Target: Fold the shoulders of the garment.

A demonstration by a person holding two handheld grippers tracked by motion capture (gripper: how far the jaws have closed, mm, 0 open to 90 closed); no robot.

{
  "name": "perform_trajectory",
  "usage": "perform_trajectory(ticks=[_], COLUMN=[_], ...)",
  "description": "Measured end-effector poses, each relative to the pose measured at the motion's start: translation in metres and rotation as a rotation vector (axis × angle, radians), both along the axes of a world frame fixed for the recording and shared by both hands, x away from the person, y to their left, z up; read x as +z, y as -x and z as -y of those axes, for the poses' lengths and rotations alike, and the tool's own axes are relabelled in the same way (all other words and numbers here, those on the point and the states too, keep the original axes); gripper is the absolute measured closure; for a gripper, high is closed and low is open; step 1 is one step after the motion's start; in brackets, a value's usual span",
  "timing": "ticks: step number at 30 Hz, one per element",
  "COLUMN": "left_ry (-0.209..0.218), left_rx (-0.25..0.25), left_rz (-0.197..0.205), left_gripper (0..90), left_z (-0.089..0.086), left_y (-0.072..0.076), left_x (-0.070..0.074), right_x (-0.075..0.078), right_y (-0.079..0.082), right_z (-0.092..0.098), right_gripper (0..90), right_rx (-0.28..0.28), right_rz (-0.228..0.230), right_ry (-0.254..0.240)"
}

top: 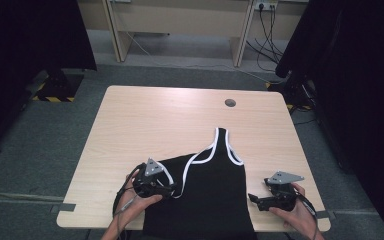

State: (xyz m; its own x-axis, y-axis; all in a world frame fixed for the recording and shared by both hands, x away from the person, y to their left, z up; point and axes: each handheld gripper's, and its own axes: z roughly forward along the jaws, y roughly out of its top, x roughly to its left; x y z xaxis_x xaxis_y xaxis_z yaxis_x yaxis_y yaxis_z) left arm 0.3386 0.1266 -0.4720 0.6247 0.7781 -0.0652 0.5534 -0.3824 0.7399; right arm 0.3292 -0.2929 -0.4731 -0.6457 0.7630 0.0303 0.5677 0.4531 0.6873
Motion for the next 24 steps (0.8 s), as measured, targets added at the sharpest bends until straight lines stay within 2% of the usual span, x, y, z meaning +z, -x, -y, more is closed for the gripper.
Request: perform_trajectory(ticks=[1,2,4,6,8,11,13,17,18,19,24], left_ry=[-0.014,-0.006,-0.011,-0.008,-0.002,-0.001,0.005,-0.010,-0.010,-0.015,-0.016], left_rx=[0.000,-0.009,-0.006,-0.006,-0.016,-0.025,-0.028,-0.036,-0.036,-0.040,-0.040], left_rz=[-0.009,-0.024,-0.022,-0.010,0.027,0.027,0.024,0.029,0.029,0.032,0.034], left_gripper=[16.6,15.7,15.8,15.4,14.3,14.2,14.2,14.3,14.3,14.2,14.2], left_z=[0.000,-0.001,0.000,0.000,0.001,0.000,0.000,0.001,0.001,0.001,0.002], left_y=[0.000,-0.002,-0.004,-0.004,-0.005,-0.007,-0.009,-0.014,-0.014,-0.016,-0.016], left_x=[-0.002,-0.005,-0.005,-0.007,-0.012,-0.012,-0.012,-0.012,-0.012,-0.012,-0.012], right_x=[0.002,0.005,0.012,0.019,0.026,0.031,0.032,0.033,0.033,0.033,0.025], right_y=[-0.002,-0.005,-0.013,-0.024,-0.036,-0.056,-0.069,-0.096,-0.096,-0.110,-0.143], right_z=[0.000,0.000,0.000,-0.002,-0.007,-0.016,-0.023,-0.038,-0.038,-0.045,-0.064], right_gripper=[14.3,14.4,14.5,14.7,15.2,16.2,17.0,19.1,19.1,19.7,19.9], right_rx=[-0.002,-0.007,-0.014,-0.010,-0.012,-0.004,0.001,0.003,0.003,-0.002,-0.002], right_rz=[0.008,0.016,0.029,0.039,0.048,0.047,0.042,0.034,0.034,0.030,-0.002], right_ry=[-0.006,-0.013,-0.032,-0.053,-0.069,-0.076,-0.068,-0.073,-0.073,-0.072,-0.046])
